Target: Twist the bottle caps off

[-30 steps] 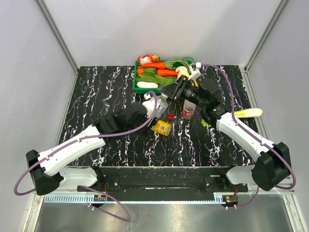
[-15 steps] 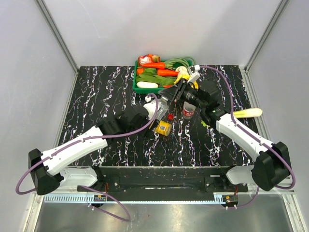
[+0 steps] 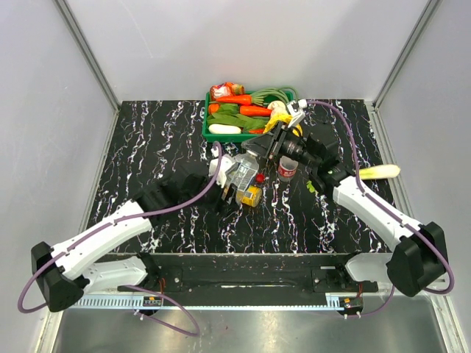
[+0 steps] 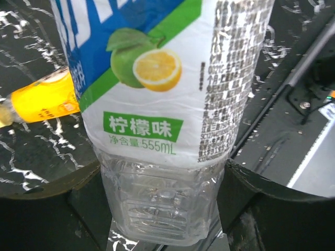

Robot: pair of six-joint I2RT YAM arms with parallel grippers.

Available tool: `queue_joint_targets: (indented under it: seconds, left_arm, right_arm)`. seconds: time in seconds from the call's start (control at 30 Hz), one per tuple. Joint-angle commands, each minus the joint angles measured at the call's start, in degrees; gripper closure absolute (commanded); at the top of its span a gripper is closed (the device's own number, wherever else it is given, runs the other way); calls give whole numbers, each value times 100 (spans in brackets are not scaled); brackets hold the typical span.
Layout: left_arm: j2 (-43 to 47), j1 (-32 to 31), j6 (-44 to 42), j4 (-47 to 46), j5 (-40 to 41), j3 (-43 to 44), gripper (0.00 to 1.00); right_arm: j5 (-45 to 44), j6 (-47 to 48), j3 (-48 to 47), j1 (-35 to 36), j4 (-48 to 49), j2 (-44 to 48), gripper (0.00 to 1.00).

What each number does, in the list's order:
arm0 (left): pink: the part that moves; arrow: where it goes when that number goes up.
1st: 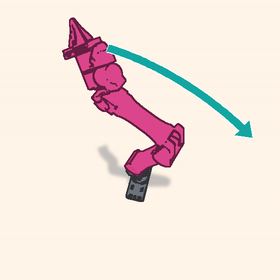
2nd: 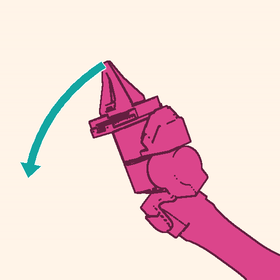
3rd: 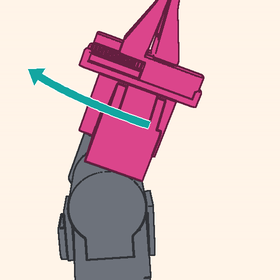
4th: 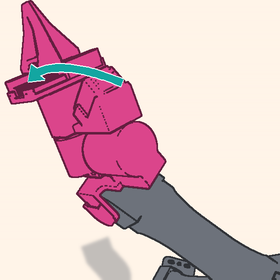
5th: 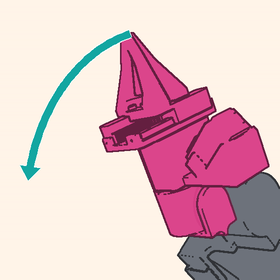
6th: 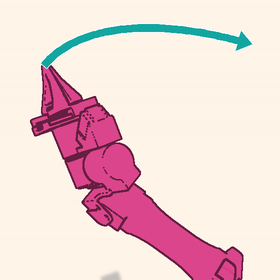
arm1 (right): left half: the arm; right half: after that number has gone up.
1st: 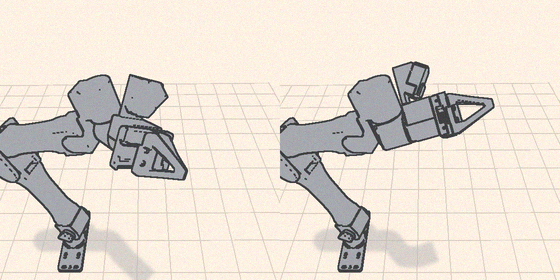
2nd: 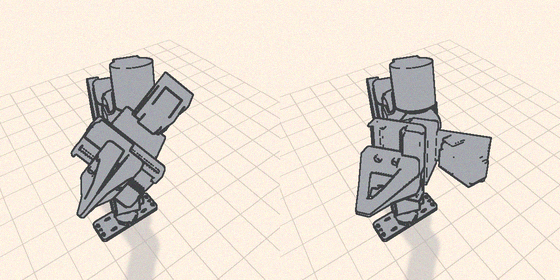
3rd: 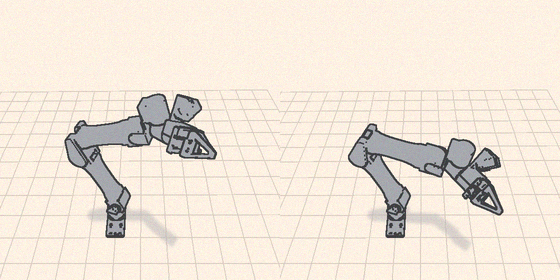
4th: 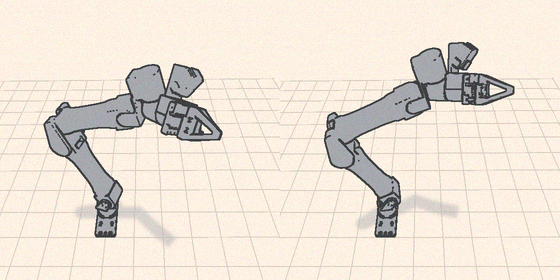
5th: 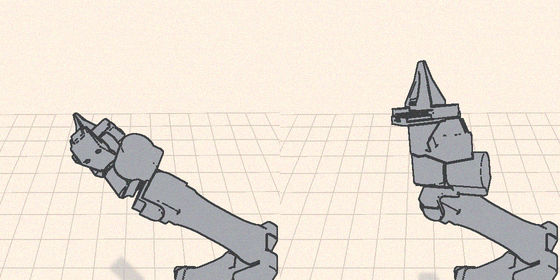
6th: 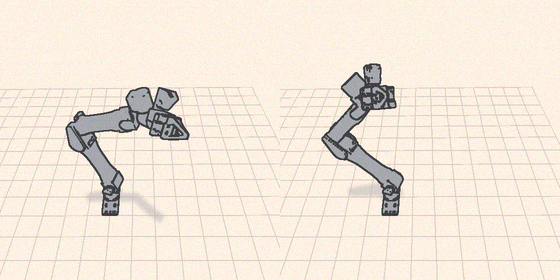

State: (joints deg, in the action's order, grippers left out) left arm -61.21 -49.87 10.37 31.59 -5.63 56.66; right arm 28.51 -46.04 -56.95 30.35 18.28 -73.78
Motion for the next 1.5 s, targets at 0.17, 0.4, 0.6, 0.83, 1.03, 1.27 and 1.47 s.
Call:
queue_joint_targets:
  seconds: [0.17,0.4,0.6,0.83,1.03,1.27,1.47]
  left_arm:
    - [452,451,290,-1366,-2169,-366,46]
    - [557,601,395,-1946,-3347,-604,46]
    - [531,636,395,-2140,-4042,-613,46]
    - [479,627,492,-2386,-4377,-595,45]
    - [470,636,431,-2220,-4272,-560,45]
    - [426,636,159,-1701,-3841,-507,45]
    - [373,627,-131,-1042,-3165,-341,45]
  right_arm:
    - [1076,-45,-36,-64,755,294,100]
    - [2078,-220,-9,-161,1711,268,100]
    - [3010,-415,-123,-178,2671,250,100]
    - [3494,-485,-62,-178,3533,311,100]
    - [3249,-450,26,-187,3525,382,100]
    - [2783,41,-176,-196,2648,645,30]
    - [1633,762,-492,-196,1118,935,14]
